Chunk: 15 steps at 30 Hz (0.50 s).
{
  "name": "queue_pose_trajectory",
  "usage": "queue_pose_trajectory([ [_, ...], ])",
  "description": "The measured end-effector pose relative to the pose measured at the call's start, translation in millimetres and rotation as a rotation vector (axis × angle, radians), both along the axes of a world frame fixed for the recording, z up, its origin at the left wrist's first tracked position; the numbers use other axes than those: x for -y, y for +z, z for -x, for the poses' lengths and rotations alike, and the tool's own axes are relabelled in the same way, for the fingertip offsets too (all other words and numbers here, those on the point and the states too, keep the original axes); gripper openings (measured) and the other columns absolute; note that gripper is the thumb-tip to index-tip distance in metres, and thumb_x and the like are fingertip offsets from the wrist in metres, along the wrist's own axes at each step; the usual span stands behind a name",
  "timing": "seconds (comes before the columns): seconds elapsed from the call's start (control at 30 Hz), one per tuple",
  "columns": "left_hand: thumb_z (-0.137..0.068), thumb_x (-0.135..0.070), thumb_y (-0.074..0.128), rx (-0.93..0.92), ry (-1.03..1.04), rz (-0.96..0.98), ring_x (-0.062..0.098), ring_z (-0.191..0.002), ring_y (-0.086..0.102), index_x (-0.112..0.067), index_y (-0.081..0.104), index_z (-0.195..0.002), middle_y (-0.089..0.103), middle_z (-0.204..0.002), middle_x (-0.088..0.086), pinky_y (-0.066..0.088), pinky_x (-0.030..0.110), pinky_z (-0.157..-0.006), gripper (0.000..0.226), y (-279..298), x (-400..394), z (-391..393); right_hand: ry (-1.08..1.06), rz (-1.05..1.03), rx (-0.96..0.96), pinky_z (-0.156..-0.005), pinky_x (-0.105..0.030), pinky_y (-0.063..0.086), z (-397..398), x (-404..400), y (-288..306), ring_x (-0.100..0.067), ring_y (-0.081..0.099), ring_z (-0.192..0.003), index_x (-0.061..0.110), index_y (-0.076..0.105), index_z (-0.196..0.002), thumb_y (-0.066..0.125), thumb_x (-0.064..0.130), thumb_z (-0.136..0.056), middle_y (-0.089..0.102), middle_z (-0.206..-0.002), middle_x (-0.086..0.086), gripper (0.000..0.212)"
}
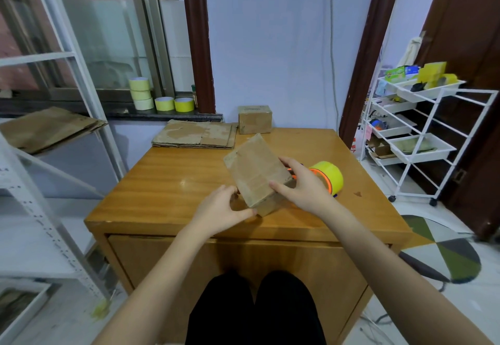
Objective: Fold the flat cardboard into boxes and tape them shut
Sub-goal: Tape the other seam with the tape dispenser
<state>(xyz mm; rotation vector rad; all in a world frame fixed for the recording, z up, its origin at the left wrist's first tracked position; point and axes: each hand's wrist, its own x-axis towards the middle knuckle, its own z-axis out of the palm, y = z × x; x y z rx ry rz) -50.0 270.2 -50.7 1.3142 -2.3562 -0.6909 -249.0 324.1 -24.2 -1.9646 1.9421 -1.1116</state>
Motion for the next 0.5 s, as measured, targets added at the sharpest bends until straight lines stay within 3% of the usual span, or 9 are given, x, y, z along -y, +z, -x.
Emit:
queue_pose_trajectory([
  [0.1,-0.074,-0.063,0.066,0.074,0.031,-0.042,0.011,-0.110,0.050,-0.021,0.053,-0.116,0.047,-0.118,-0.006,0.047,0.037,-0.092,0.061,12,7,-10,0.022,-0.004,-0.084,-0.096,-0.037,0.046,-2,2,1,-0.017,0.051,-0.122,0.018,0.040,-0.143,0.066,0.039,-0.087,0.054,-0.135,0.002,0.065],
  [0.2,-0.076,-0.066,0.061,-0.075,0.182,0.029,0.011,-0.094,0.053,-0.016,0.050,-0.104,0.052,-0.111,-0.002,0.046,0.030,-0.075,0.058,26,11,-20,0.059,-0.006,-0.150,-0.098,-0.039,0.045,-5,4,2,-0.018,0.049,-0.124,0.018,0.037,-0.145,0.064,0.040,-0.087,0.052,-0.137,0.000,0.067],
  [0.27,-0.079,-0.060,0.063,-0.187,0.271,0.137,0.015,-0.106,0.051,-0.013,0.045,-0.120,0.049,-0.124,0.002,0.045,0.032,-0.083,0.064,33,14,-24,0.089,-0.004,-0.210,-0.098,-0.040,0.044,-8,5,3,-0.020,0.049,-0.124,0.019,0.035,-0.146,0.063,0.040,-0.088,0.051,-0.137,-0.001,0.067],
  [0.37,-0.076,-0.056,0.068,-0.256,0.205,0.161,0.019,-0.134,0.036,-0.021,0.021,-0.148,0.026,-0.152,0.000,0.039,0.045,-0.105,0.093,39,20,-26,0.157,0.016,-0.335,-0.098,-0.040,0.042,-13,4,8,-0.022,0.048,-0.122,0.018,0.034,-0.146,0.061,0.038,-0.090,0.050,-0.139,-0.002,0.066],
  [0.43,-0.076,-0.053,0.070,-0.263,0.137,0.112,0.020,-0.139,0.029,-0.027,0.008,-0.152,0.017,-0.157,-0.002,0.034,0.048,-0.108,0.101,36,22,-26,0.219,0.036,-0.422,-0.099,-0.039,0.040,-17,5,11,-0.023,0.047,-0.124,0.017,0.034,-0.146,0.061,0.036,-0.091,0.048,-0.141,-0.002,0.064],
  [0.5,-0.079,-0.046,0.071,-0.281,0.099,0.108,0.020,-0.139,0.028,-0.029,0.007,-0.152,0.020,-0.155,0.001,0.031,0.044,-0.110,0.099,28,23,-25,0.268,0.058,-0.487,-0.100,-0.036,0.038,-19,6,11,-0.022,0.046,-0.126,0.015,0.035,-0.146,0.060,0.033,-0.092,0.047,-0.143,-0.002,0.062],
])
